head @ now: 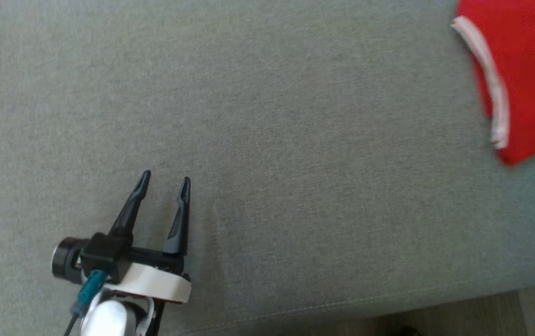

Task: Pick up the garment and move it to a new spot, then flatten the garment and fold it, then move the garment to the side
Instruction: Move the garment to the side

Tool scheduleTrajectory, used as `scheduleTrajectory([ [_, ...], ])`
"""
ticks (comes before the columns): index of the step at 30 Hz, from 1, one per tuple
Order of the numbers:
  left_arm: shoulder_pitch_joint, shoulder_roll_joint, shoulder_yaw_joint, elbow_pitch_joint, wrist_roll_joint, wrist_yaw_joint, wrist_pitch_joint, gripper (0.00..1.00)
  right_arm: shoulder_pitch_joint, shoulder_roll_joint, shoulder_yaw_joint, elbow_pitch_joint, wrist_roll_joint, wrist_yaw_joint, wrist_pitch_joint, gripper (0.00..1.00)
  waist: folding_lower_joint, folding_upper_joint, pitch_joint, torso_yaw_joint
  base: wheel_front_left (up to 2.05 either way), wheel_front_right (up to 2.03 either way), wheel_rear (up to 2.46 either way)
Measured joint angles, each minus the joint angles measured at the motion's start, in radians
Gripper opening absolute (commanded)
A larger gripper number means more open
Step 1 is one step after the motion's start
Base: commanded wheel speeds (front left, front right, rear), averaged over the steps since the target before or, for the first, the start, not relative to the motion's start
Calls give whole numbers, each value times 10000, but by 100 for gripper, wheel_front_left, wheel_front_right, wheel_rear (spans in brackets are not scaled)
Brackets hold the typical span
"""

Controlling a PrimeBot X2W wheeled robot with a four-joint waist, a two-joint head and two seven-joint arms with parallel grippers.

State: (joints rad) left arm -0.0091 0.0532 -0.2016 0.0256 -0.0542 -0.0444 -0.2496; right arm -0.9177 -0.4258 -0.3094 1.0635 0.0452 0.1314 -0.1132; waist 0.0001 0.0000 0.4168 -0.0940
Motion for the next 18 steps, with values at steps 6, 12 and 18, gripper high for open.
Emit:
scheduleTrajectory([
  [6,66,8,222,-267,90,0,0,100,-580,-495,-1634,407,-1411,0,-554,0,1,0,416,360,0,0,0],
  [12,288,8,261,-395,90,15,0,100,-545,-468,-3317,75,-3379,0,-963,100,0,0,344,515,0,0,0],
  [18,273,4,247,-493,-35,184,-2,100,-304,738,-4146,-1628,-4755,0,-1377,100,-1,0,-188,472,0,0,0],
])
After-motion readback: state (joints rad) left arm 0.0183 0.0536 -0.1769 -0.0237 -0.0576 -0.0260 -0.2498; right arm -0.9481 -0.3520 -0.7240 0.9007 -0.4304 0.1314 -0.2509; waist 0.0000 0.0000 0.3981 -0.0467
